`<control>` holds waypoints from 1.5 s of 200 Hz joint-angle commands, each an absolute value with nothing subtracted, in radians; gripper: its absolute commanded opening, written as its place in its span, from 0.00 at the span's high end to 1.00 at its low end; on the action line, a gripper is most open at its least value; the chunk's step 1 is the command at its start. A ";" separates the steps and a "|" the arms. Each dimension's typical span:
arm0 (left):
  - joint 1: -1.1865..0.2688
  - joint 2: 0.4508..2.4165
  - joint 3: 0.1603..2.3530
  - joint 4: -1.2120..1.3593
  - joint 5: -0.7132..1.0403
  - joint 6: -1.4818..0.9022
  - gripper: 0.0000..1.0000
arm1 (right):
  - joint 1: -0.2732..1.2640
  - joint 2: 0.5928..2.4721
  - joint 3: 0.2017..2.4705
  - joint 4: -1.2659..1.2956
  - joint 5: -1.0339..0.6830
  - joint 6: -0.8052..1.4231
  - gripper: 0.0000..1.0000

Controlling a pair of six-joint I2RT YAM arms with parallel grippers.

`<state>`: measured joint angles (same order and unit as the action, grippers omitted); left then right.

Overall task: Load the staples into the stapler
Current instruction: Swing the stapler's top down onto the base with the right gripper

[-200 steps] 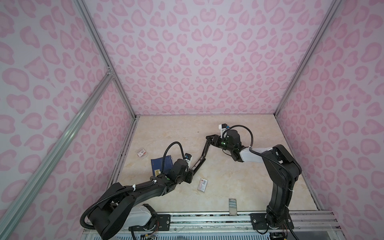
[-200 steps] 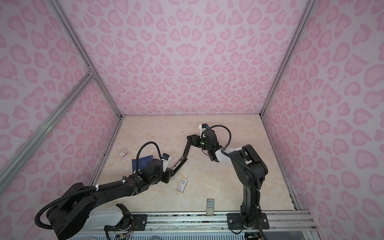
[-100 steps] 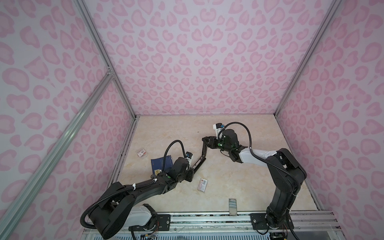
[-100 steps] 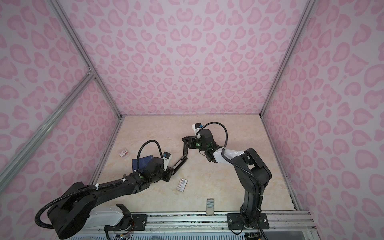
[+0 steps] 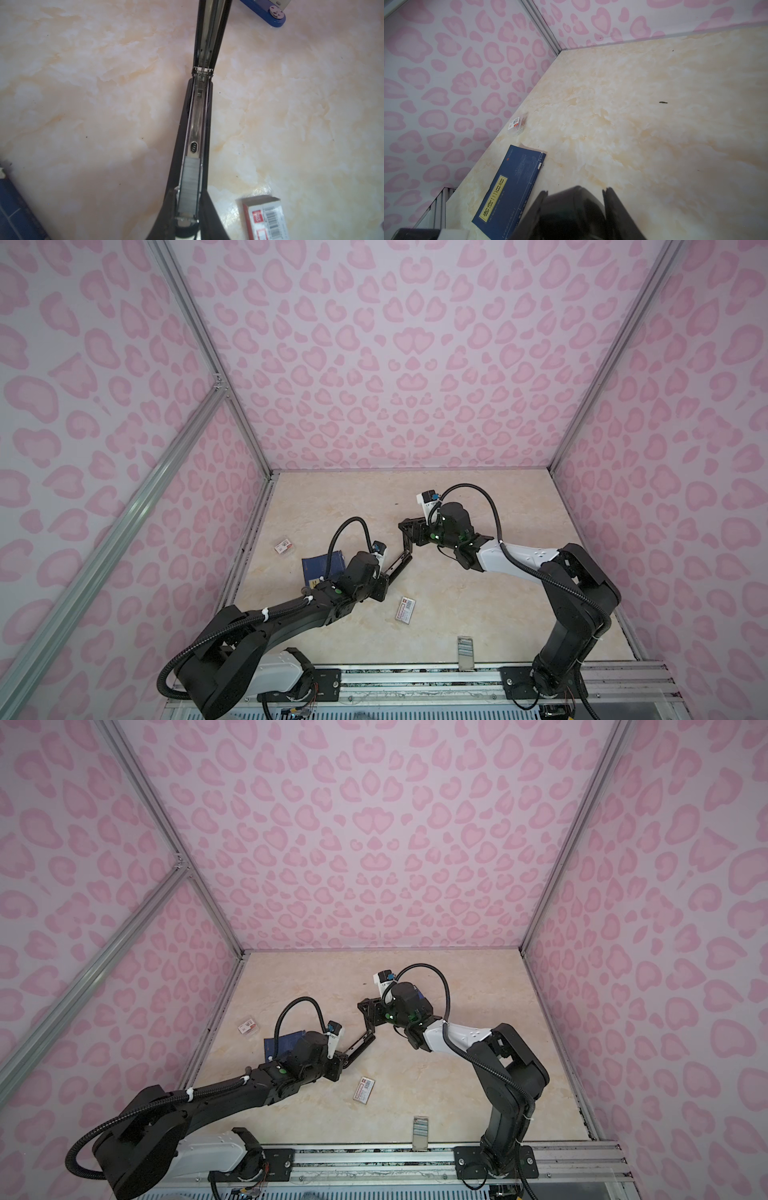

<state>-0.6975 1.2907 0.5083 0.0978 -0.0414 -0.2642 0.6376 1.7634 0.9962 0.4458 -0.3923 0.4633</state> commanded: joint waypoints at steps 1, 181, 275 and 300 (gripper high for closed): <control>-0.696 1.293 0.526 0.150 -0.078 -0.270 0.92 | 0.656 1.757 0.982 0.422 -0.456 0.483 0.55; -0.696 1.232 0.546 0.123 -0.096 -0.266 0.95 | 0.754 1.726 0.955 0.413 -0.402 0.478 0.55; -0.696 1.218 0.572 0.105 -0.104 -0.264 0.95 | 0.770 1.715 0.950 0.413 -0.399 0.476 0.55; -0.696 1.216 0.584 0.098 -0.110 -0.264 0.95 | 0.775 1.715 0.951 0.410 -0.399 0.476 0.55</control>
